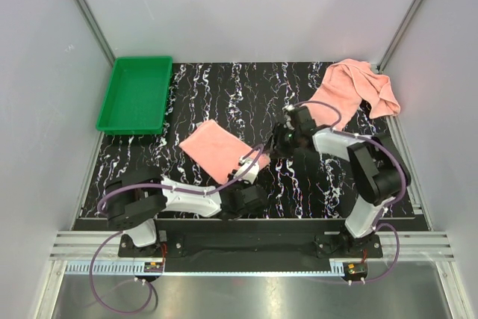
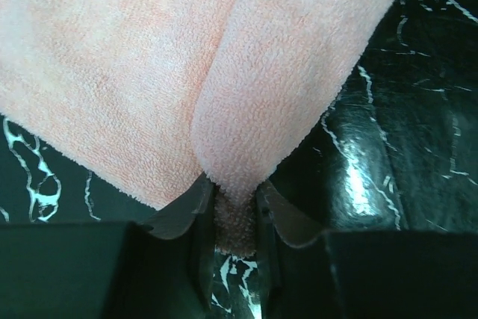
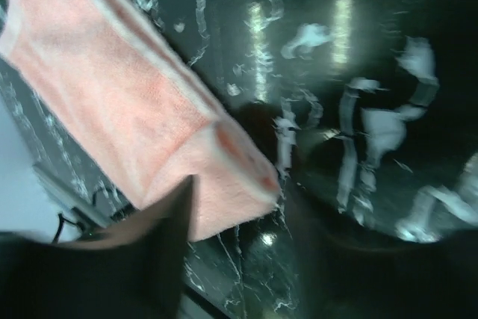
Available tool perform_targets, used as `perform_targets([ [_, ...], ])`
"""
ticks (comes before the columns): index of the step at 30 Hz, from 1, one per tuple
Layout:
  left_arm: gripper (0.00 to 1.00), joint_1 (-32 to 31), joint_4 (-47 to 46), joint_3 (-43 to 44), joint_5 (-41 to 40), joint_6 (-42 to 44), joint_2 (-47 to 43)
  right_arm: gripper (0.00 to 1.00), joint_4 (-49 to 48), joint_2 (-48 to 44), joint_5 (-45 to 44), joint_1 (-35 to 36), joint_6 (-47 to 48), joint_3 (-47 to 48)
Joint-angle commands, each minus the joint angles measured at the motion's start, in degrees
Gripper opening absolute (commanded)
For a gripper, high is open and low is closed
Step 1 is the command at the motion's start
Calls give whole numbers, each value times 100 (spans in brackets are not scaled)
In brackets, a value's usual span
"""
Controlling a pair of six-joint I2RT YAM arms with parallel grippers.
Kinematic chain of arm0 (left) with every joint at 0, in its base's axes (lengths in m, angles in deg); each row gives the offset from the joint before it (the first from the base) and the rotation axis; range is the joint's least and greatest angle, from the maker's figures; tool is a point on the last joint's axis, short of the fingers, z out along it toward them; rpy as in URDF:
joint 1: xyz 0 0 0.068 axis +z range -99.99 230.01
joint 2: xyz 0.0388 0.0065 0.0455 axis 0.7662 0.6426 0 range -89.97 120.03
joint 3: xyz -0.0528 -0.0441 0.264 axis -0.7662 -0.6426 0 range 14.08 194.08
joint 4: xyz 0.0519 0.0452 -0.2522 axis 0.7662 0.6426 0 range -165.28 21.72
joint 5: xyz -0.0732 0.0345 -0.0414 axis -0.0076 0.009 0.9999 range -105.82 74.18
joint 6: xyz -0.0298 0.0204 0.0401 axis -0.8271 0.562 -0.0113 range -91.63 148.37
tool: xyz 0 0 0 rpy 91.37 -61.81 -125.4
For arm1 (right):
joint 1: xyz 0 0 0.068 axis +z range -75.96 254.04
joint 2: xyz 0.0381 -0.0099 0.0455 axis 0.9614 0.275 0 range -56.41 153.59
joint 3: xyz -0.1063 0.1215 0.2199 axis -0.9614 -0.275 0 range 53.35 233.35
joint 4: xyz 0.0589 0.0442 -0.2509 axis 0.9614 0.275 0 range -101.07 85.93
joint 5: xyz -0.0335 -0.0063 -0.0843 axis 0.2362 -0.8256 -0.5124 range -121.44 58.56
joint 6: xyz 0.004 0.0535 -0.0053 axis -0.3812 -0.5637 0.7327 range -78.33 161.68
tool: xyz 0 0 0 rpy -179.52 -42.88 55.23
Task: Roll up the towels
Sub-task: Roll the towel
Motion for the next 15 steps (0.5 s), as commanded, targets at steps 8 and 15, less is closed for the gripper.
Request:
perform_targets([
  [8, 0, 89, -798, 149, 2641, -86, -320, 93, 3105, -1632, -2533, -584, 976, 1319],
  [15, 0, 555, -1589, 281, 4118, -666, -302, 96, 3537, -2809, -2878, -654, 704, 794],
])
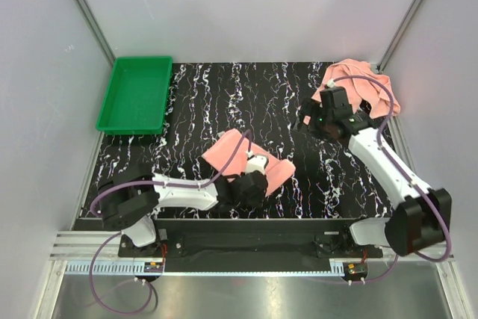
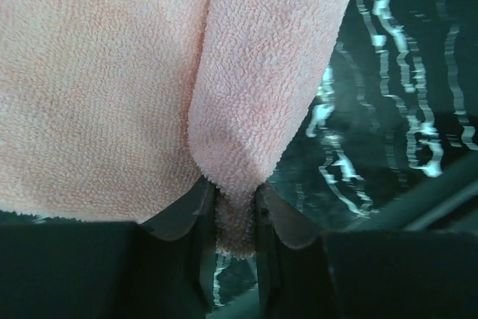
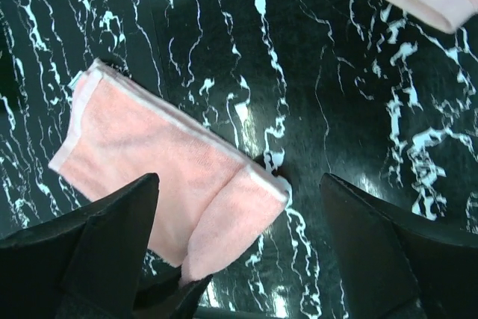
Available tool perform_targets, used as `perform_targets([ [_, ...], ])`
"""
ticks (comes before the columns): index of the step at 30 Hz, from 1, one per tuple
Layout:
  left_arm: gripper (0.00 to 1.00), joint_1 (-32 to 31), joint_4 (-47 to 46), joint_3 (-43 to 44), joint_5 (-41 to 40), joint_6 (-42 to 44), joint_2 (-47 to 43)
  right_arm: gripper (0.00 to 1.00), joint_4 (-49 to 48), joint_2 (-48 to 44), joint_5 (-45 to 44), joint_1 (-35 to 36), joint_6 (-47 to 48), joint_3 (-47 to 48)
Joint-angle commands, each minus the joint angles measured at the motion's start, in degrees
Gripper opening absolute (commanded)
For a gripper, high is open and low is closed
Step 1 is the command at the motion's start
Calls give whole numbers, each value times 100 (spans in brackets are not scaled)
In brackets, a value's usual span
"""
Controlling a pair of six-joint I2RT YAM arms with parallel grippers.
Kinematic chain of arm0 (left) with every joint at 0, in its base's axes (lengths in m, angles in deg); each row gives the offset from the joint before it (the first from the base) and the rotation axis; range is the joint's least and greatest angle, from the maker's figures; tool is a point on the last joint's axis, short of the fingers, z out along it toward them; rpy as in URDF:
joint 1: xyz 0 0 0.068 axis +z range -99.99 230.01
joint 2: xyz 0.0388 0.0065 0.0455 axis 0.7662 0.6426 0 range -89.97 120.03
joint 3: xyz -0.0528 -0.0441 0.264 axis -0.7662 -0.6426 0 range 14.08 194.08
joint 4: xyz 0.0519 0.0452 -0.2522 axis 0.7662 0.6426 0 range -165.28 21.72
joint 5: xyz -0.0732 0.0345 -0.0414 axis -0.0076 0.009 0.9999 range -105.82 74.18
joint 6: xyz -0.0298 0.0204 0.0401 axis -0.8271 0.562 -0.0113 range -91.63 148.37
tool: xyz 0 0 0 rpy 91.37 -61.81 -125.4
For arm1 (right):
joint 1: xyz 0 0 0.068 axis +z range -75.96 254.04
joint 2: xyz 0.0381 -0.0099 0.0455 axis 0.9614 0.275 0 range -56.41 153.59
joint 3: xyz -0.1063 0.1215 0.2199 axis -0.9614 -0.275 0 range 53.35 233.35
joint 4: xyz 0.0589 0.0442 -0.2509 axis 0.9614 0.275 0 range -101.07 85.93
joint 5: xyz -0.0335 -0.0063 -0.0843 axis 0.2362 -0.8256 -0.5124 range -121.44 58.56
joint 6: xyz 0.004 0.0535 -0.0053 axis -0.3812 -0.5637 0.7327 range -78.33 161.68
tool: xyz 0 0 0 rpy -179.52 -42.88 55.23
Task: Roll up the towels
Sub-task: Roll the towel
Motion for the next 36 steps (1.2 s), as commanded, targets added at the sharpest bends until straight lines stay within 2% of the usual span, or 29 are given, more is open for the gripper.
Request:
perform_targets([
  [1, 0, 364, -733, 126, 1420, -587, 15, 96, 505, -672, -232, -22, -105, -416],
  [4, 0, 803, -1514, -128, 2560, -1122, 76, 96, 313, -1260, 355, -22, -412, -1040],
  [7, 0, 1234, -2411, -453, 3369, -1765, 252, 95, -125, -1884, 999, -22, -772, -1787],
  [12, 0, 1605, -3458, -788, 4093, -2548, 524, 95, -953, -2441, 1685, 4, -1230, -2832],
  [19, 0, 1737, -4380, -1174, 4375, -3523, 647, 96, -2216, -1758, 1810, 346, -1590, -3335],
  [22, 0, 1781, -4706, -1368, 4401, -3735, 683, 96, -2622, -1205, 1589, 741, -1740, -3292],
  [26, 0, 1834, -4812, -1509, 4357, -3788, 648, 91, -2825, -675, 1379, 1015, -1819, -3116],
  [29, 0, 1878, -4882, -1570, 4375, -3806, 639, 65, -2861, -446, 1299, 1050, -1828, -3028],
  [30, 0, 1878, -4874, -1579, 4383, -3806, 639, 54, -2843, -411, 1273, 1059, -1819, -3002],
  [31, 0, 1878, -4839, -1579, 4384, -3788, 639, 36, -2826, -367, 1255, 1067, -1784, -2975],
  [34, 0, 1878, -4742, -1579, 4375, -3727, 639, 22, -2642, -279, 1220, 1085, -1714, -2817],
  [36, 5, 1878, -4663, -1571, 4375, -3639, 595, 16, -2510, -192, 1229, 1138, -1608, -2677],
])
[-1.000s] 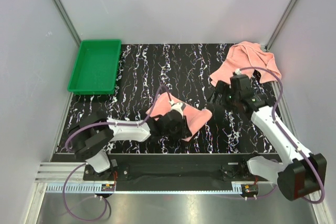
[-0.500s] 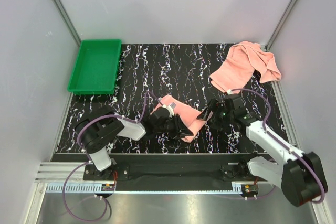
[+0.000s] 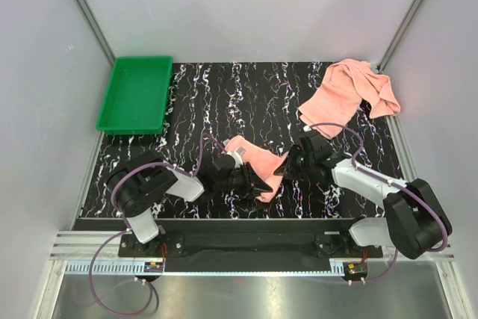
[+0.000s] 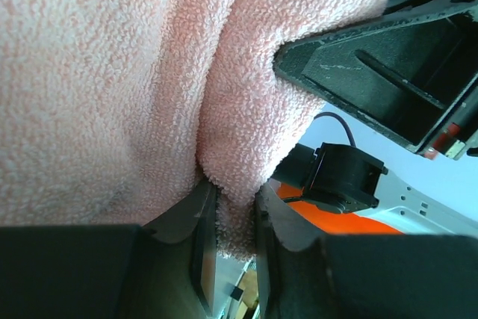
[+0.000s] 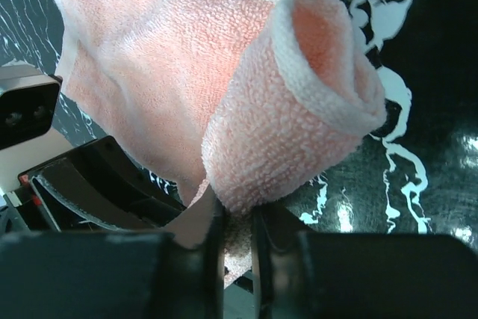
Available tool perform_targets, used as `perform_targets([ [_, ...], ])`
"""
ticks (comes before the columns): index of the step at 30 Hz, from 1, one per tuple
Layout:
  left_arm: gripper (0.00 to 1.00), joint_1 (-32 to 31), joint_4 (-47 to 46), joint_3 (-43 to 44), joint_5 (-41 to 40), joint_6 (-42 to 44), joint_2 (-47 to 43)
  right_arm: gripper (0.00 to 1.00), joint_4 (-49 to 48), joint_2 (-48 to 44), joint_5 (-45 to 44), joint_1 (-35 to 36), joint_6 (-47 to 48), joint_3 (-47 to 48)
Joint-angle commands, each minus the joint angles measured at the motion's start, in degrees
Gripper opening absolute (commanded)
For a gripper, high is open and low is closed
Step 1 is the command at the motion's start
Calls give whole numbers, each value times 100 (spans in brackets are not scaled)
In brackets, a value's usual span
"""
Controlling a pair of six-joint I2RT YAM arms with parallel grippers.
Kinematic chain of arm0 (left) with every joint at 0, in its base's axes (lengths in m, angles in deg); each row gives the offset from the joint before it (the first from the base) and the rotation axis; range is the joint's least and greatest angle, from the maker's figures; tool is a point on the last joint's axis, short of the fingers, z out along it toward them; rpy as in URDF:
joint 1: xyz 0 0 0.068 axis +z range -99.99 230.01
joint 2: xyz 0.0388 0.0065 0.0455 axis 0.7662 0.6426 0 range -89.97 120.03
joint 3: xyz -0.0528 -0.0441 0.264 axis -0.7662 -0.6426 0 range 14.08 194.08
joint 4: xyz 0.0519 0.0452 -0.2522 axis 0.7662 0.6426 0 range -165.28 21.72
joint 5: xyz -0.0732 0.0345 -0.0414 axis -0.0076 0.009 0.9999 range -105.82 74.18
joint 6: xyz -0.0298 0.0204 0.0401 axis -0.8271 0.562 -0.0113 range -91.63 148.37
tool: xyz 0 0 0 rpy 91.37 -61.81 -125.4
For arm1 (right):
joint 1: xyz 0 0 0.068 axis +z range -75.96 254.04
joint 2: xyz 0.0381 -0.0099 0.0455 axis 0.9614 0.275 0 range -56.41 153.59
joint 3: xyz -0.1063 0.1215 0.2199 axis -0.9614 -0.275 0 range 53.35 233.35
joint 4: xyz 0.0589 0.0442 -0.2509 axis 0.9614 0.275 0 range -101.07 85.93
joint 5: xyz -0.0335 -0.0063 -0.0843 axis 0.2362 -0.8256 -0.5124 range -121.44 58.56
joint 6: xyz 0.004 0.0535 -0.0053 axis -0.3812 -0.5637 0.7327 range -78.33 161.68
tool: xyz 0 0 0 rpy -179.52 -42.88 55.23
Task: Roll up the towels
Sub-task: Roll the towel
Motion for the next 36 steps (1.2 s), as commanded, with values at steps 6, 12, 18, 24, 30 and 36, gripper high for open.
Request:
perform_targets([
  [6, 63, -6, 1269, 225, -207, 1009, -756, 6, 580, 596, -109, 363, 597, 1011],
  [12, 74, -199, 4056, 936, -1621, 2241, -1688, 0, 1441, 1105, 94, 407, 1194, 1687],
  [18, 75, -769, 5754, 1613, -3520, 3102, -2172, 0, 2031, 1781, 226, 565, 1564, 2408],
  [24, 75, -1455, 5941, 2044, -4681, 3806, -2216, 0, 2243, 2204, 235, 812, 1635, 2858],
  [30, 76, -1737, 5465, 2202, -4647, 4413, -1567, 0, 2357, 2328, 235, 864, 1652, 3051],
  [36, 76, -1826, 5202, 2291, -4621, 4599, -1039, 0, 2445, 2319, 226, 873, 1670, 3113],
])
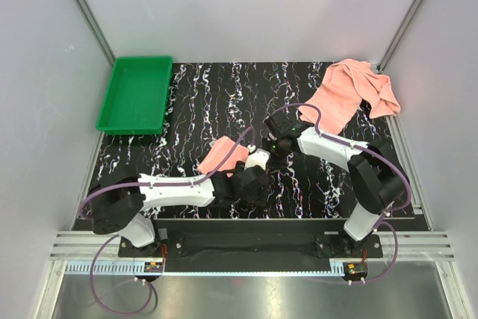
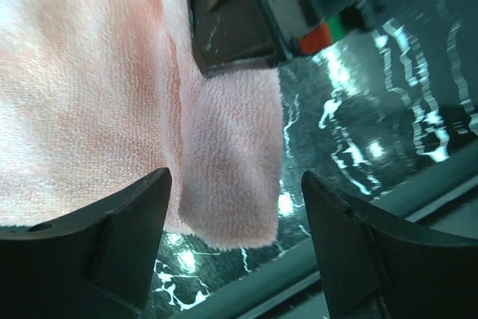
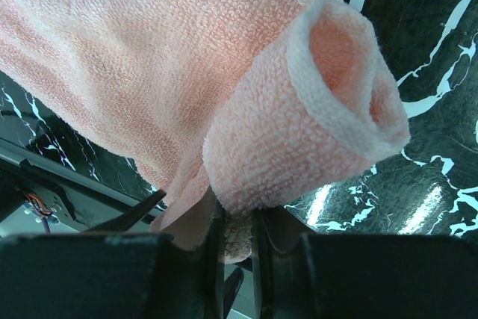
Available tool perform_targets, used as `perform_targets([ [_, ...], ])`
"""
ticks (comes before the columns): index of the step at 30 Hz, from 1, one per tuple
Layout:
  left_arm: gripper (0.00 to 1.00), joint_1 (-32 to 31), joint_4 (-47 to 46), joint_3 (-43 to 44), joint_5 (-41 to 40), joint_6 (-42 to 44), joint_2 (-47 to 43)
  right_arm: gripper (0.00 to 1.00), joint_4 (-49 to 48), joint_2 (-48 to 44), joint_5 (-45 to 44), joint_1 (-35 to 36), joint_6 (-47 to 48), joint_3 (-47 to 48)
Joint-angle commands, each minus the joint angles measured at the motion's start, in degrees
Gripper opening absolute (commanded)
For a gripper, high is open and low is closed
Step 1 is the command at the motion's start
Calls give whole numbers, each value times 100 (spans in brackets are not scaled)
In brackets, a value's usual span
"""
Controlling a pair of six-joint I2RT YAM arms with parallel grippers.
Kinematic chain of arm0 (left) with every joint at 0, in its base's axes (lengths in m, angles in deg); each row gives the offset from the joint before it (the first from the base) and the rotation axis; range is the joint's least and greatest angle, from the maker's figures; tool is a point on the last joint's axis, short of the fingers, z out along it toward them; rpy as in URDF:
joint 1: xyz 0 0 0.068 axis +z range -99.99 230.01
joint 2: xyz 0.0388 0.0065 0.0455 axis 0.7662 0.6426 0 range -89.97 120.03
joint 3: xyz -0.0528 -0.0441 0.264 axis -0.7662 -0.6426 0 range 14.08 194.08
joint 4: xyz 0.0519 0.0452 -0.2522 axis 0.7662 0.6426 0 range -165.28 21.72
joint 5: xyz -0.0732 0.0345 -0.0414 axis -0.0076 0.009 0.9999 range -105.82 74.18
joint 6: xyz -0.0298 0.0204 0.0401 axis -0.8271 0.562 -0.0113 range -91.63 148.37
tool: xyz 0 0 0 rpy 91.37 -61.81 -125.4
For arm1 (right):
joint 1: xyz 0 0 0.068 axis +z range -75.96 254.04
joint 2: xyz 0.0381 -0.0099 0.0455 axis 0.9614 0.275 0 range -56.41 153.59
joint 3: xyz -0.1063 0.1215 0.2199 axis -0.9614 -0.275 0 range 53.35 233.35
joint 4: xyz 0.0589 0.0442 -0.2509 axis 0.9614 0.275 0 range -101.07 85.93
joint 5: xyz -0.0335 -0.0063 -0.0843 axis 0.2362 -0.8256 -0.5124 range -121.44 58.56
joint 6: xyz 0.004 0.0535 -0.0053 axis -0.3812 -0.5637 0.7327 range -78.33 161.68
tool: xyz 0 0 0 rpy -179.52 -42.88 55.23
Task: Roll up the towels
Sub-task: Roll the towel
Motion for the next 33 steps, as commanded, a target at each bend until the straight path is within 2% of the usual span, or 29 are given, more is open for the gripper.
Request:
perform_targets([
  [1, 76, -51, -417, 236, -188, 324, 194, 0, 146, -9, 136, 71, 122, 243],
  [4, 70, -77, -462, 254, -188, 333, 344, 0, 129, -9, 154, 71, 114, 226],
  [6, 59, -77, -488, 236, -214, 333, 414, 0, 102, 0, 171, 71, 114, 208],
  [7, 44, -86, -497, 219, -240, 324, 432, 0, 94, 9, 171, 62, 105, 199],
  [11, 16, -95, -427, 210, -311, 289, 406, 0, 50, 35, 198, 71, 105, 164],
  [12, 1, -103, -340, 245, -328, 219, 388, 1, 58, 70, 189, 71, 113, 173],
  [18, 0, -95, 56, -35, -373, -448, -209, 50, 190, 254, 66, 62, 307, 374],
  [21, 0, -69, 91, -211, -206, -818, -482, 61, 304, 430, -83, 62, 386, 594],
  [27, 0, 212, -277, -703, 576, -1371, -816, 64, 349, 729, -40, -358, 605, 998],
  [33, 0, 467, -479, -1187, 937, -1776, -957, 64, 234, 992, 251, -843, 720, 1148],
])
